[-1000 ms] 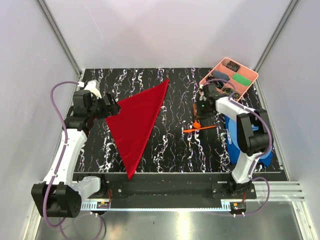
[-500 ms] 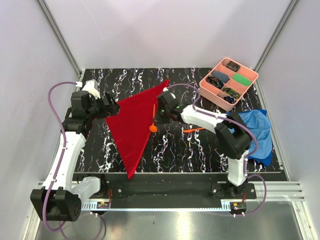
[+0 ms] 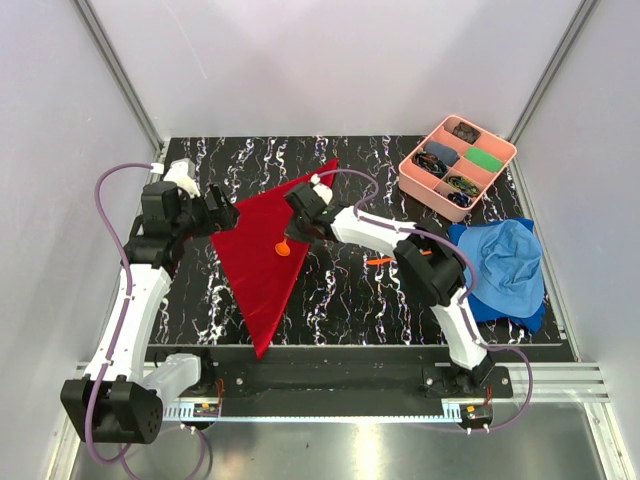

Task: Fold the napkin, place the utensils inside, and roll it up
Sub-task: Place the spoon on the napkin.

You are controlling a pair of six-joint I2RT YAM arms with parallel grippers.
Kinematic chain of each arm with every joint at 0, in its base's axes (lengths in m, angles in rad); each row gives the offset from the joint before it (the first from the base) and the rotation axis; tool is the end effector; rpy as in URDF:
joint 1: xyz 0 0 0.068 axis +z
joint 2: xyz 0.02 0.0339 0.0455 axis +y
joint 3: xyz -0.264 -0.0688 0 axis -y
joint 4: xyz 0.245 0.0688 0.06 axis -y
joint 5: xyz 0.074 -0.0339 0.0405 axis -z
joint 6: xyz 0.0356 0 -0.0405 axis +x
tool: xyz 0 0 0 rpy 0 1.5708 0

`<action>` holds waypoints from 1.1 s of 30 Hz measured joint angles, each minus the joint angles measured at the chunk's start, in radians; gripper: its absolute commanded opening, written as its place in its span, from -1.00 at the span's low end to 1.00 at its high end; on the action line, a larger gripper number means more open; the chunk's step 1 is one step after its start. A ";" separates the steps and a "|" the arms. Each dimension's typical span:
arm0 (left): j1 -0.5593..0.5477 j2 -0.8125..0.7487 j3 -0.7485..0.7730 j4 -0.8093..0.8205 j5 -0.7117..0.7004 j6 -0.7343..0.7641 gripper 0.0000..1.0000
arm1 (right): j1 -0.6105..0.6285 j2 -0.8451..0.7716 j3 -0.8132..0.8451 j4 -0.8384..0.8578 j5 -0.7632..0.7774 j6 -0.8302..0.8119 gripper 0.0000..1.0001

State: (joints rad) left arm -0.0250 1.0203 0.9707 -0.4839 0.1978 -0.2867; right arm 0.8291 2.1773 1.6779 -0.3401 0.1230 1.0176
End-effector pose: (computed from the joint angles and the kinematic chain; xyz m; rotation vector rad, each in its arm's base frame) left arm 0.2231 -0.0126 0.3309 -0.1571 2.1117 -0.3945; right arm 0.3324 0.3564 0.1844 0.2967 2.5067 0.6769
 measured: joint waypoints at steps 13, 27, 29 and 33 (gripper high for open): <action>0.000 0.000 0.000 0.000 0.000 0.000 0.97 | 0.019 0.117 0.092 -0.075 0.017 0.040 -1.00; 0.000 0.000 0.000 0.000 0.000 0.000 0.97 | 0.027 0.149 0.136 -0.076 0.003 0.040 -0.31; 0.000 0.000 0.000 0.000 0.000 0.000 0.97 | 0.027 0.149 0.141 -0.076 -0.006 0.033 -0.14; 0.000 0.000 0.000 0.000 0.000 0.000 0.97 | 0.027 0.148 0.147 -0.076 -0.013 0.016 -0.06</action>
State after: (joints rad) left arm -0.0250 1.0203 0.9707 -0.4839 0.1978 -0.2867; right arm 0.8562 2.3257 1.8248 -0.4156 0.1101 1.0336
